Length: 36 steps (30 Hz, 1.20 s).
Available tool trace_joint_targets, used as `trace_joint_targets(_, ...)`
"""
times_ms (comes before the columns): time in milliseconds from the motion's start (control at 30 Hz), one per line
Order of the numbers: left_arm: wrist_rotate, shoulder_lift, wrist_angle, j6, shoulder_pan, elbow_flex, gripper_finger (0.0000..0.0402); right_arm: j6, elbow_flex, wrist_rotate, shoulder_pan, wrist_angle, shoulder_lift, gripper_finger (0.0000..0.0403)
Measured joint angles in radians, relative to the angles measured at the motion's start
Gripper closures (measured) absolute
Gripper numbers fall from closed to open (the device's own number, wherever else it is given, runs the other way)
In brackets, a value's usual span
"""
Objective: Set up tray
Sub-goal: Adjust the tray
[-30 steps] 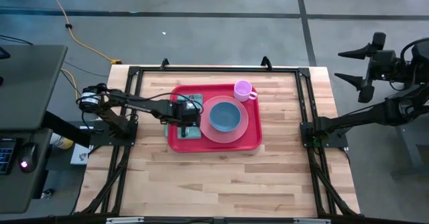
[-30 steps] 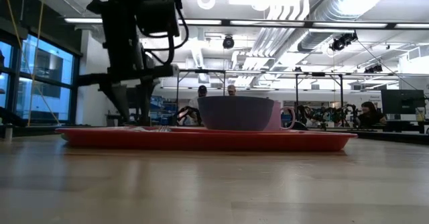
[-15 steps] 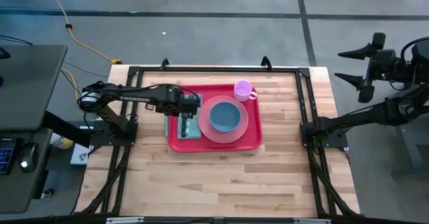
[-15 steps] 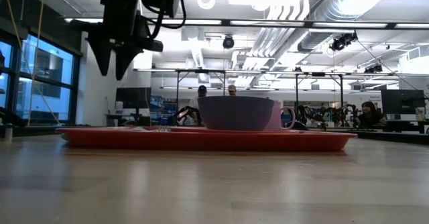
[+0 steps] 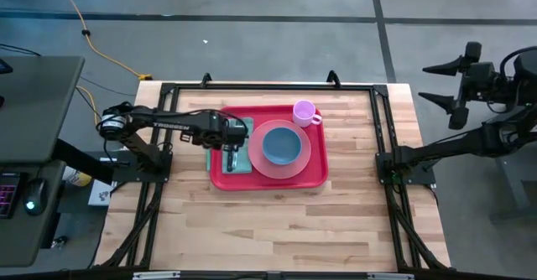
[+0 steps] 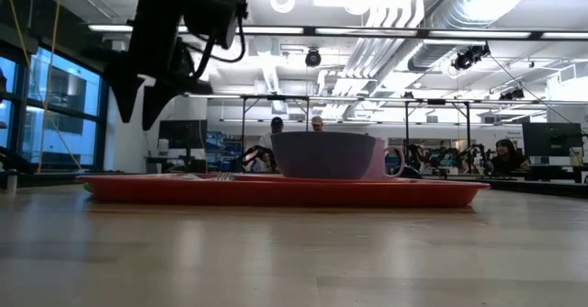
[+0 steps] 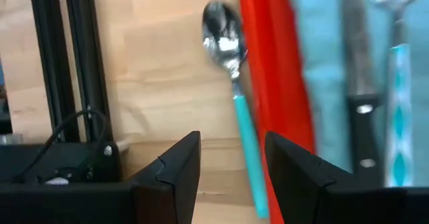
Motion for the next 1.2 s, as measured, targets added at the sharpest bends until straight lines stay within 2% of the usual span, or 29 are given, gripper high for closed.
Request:
trace_joint_targets(133,0.035,0.0,0.028,-0.021,0.0,-0.05,0.0206,0.007,0.0,0.0,0.0,-0.012,0.0,0.0137)
trace_joint_targets(533,0.032,0.0,0.111,-0.046,0.0,-0.148,0.0211,0.023,0.0,0.003,0.0,-0.021,0.0,0.0137)
trace_joint_targets(667,0.013,0.0,0.122,-0.037,0.0,-0.162,0.0254,0.027,0.0,0.003,0.0,-0.021,0.0,0.0137)
trace_joint_targets(833,-0.016,0.0,0.124,0.011,0.0,-0.162,0.0375,0.035,0.0,0.012,0.0,-0.021,0.0,0.0137)
trace_joint_targets(1200,-0.065,0.001,0.131,0.025,0.007,-0.162,0.0392,0.05,0.0,0.015,0.0,-0.02,0.0,0.0137)
